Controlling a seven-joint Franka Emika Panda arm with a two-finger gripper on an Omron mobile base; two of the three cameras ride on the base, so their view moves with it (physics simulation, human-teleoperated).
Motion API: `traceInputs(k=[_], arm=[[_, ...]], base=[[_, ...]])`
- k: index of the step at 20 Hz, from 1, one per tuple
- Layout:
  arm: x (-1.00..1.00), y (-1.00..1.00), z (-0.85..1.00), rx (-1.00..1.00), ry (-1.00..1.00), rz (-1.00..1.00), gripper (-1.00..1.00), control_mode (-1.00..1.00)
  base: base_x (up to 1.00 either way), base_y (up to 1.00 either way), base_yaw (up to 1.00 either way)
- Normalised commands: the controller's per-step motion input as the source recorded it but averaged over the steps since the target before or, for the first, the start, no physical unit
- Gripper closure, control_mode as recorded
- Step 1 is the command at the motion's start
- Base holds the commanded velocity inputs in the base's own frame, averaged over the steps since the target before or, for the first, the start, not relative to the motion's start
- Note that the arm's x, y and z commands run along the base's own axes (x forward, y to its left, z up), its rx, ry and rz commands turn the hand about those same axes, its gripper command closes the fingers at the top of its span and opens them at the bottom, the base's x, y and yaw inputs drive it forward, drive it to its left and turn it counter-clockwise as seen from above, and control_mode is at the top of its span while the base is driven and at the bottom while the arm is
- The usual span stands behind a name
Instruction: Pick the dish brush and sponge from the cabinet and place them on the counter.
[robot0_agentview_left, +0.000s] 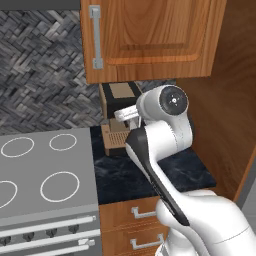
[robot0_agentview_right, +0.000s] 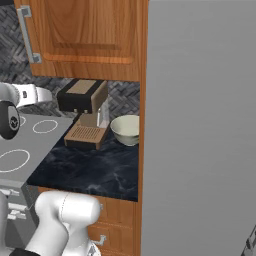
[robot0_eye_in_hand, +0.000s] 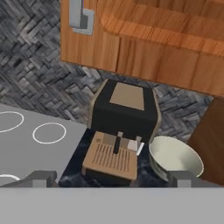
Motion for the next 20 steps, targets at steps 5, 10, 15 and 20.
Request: traceInputs(k=[5,10,15,20], arm=[[0.07,0.17,0.36,0.0,-0.1,-0.03,-1.0,-1.0],[0.09,0.21,0.34,0.0,-0.09,-0.03,-1.0,-1.0],[0.09,0.19,0.34,0.0,-0.09,-0.04,-1.0,-1.0],[0.01,0.05,0.19,0.02,-0.08,-0.01,-1.0,-1.0]], base=[[0.0,0.0,0.0],[0.0,0.0,0.0],[0.0,0.0,0.0],[0.0,0.0,0.0]])
